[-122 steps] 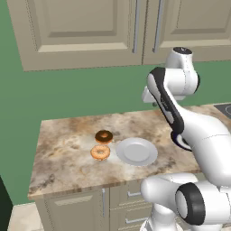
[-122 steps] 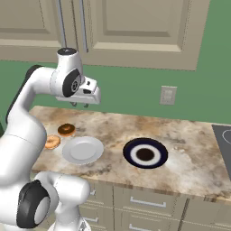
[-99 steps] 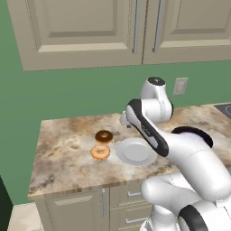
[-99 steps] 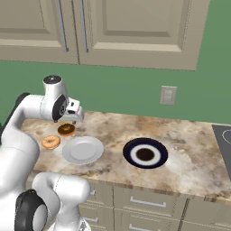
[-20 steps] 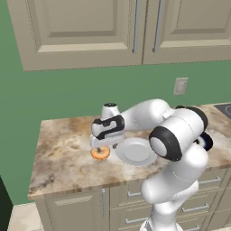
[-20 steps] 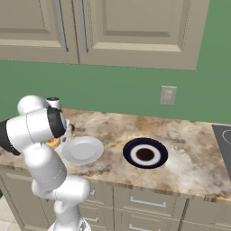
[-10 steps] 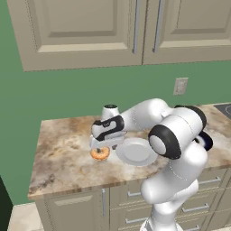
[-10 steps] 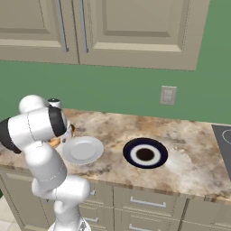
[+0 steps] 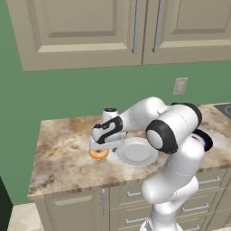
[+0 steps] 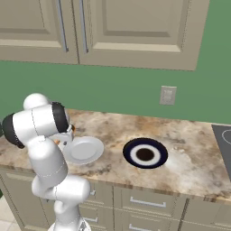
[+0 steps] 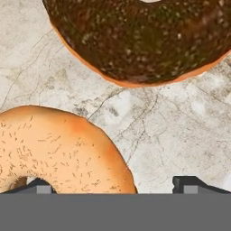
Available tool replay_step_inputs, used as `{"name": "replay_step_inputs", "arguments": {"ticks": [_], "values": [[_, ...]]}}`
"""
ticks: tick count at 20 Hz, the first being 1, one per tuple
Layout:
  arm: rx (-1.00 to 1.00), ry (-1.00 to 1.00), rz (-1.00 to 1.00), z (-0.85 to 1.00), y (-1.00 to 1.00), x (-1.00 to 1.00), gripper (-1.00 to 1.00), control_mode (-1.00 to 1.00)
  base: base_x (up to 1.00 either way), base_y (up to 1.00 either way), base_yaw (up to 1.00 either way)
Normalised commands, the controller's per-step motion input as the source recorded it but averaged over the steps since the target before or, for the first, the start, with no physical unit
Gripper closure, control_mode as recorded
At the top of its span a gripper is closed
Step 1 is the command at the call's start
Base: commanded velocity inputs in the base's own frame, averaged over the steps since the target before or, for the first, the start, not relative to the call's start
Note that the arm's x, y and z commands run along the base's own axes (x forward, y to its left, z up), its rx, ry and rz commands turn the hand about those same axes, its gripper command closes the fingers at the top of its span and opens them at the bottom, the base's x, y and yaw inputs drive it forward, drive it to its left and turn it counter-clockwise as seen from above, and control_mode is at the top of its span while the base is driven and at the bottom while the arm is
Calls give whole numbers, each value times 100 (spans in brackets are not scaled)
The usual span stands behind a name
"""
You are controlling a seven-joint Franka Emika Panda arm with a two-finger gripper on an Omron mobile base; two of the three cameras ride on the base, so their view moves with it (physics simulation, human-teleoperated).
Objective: Place the pastries on the plates.
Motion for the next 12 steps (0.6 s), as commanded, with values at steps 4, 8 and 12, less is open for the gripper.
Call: {"name": "replay_step_inputs", "arguments": {"ticks": [4, 8, 12], "values": [[0, 0, 0, 0, 0, 0, -100, -100, 0, 0, 0], [0, 0, 0, 0, 0, 0, 100, -100, 0, 0, 0], [0, 0, 0, 0, 2, -2, 100, -100, 0, 0, 0]]}}
